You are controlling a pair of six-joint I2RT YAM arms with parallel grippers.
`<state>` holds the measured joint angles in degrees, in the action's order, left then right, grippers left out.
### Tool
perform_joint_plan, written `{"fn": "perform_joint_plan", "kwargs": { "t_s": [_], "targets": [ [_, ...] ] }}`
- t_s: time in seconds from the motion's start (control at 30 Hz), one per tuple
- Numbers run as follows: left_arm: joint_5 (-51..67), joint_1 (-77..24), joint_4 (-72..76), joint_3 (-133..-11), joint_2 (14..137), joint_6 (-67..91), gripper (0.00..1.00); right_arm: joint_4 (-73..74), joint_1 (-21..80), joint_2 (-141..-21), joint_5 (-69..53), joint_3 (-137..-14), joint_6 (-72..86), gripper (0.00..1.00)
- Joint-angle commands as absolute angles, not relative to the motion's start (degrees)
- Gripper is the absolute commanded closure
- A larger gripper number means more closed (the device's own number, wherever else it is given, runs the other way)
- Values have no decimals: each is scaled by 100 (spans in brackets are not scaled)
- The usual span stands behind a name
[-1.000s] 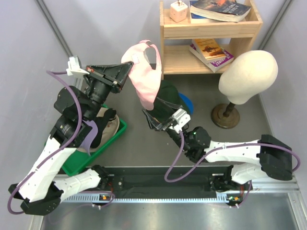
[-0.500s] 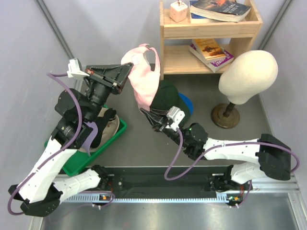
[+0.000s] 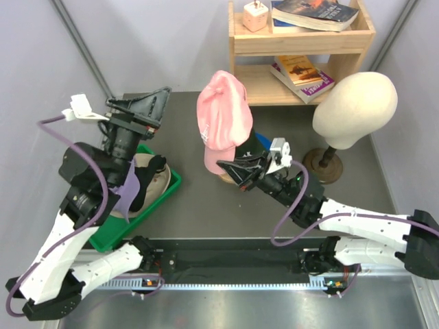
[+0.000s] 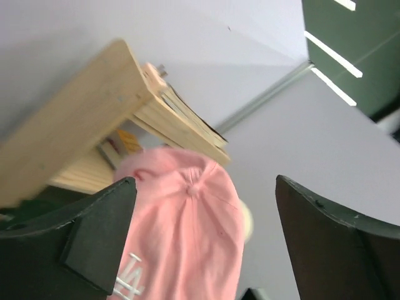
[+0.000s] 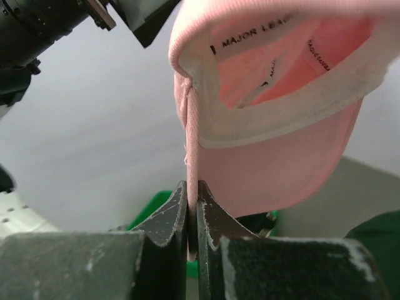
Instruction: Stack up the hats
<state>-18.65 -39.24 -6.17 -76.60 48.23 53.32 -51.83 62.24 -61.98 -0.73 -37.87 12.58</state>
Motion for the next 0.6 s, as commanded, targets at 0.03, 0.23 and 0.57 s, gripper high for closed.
{"fn": "perform_joint_plan", "kwargs": {
  "t_s": [0.03,0.23,0.57],
  "targets": [
    [-2977,-3911,-1062,-8015,4684,2792,1,-4228,5845,-5687,-1343,-3955,3073,100],
    [-3858,-3911,-1197,-7631,4641,1014,1,-4244,5195,-5774,-2529,-4008,4269,100],
    [-4491,-3920,-246,-6179,4148,194,1,-5219,4272,-7109,-4709,-4965,4904,100]
  ]
}}
